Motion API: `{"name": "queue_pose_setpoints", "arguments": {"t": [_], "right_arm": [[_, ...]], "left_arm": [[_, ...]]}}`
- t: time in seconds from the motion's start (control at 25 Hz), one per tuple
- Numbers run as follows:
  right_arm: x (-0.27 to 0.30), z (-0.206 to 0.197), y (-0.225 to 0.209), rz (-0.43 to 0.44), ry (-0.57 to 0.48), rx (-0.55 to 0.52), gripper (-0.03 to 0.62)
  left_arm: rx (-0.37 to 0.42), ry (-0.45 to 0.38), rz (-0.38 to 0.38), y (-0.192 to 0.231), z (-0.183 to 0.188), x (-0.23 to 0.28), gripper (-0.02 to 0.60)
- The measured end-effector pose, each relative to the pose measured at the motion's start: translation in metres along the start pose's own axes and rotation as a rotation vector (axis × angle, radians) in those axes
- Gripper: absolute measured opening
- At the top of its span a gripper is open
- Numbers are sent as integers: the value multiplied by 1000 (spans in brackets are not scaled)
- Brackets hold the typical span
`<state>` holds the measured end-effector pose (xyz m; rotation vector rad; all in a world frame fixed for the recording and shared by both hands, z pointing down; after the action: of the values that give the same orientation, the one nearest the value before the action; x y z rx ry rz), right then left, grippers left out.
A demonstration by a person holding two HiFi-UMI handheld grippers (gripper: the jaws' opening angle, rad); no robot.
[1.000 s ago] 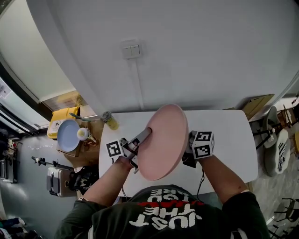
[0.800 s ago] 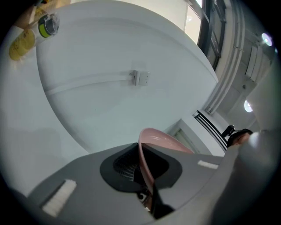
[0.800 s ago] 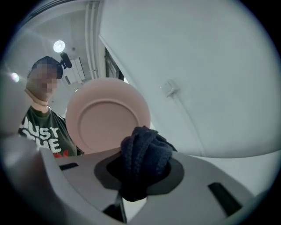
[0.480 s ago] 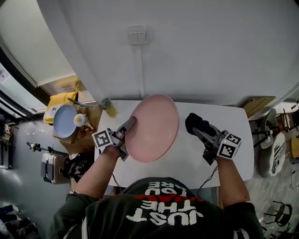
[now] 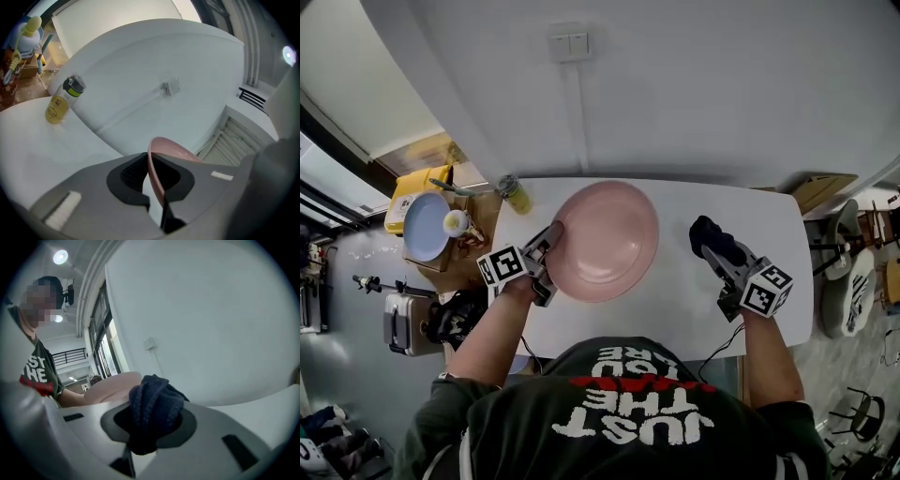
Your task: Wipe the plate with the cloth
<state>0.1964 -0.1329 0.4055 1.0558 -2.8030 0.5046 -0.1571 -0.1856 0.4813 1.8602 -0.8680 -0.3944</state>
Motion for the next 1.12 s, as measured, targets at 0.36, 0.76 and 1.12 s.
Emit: {"name": "queue_pose_setpoints", "arguments": {"t": [0.36, 0.76, 1.12], "right_arm": [[-7, -52, -20, -128, 71, -9, 74], [-11, -102, -48, -192, 122, 3, 74], [-23, -125, -71, -204, 131, 32, 74]], "left_arm": [[108, 101, 220, 51, -43, 17, 18], [284, 266, 358, 91, -108, 80, 18], [367, 304, 364, 99, -141, 129, 18]]}}
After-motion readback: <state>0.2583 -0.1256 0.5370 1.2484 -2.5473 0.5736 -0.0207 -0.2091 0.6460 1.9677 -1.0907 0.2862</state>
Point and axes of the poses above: the fingertips, and each gripper's own axes: x forward along the fingers, y to its left, z out of its top, the point moved 3 cm from there along -x, backward along the fingers, and after that the axes turned 5 degrees about -x, right-handed, at the moved point
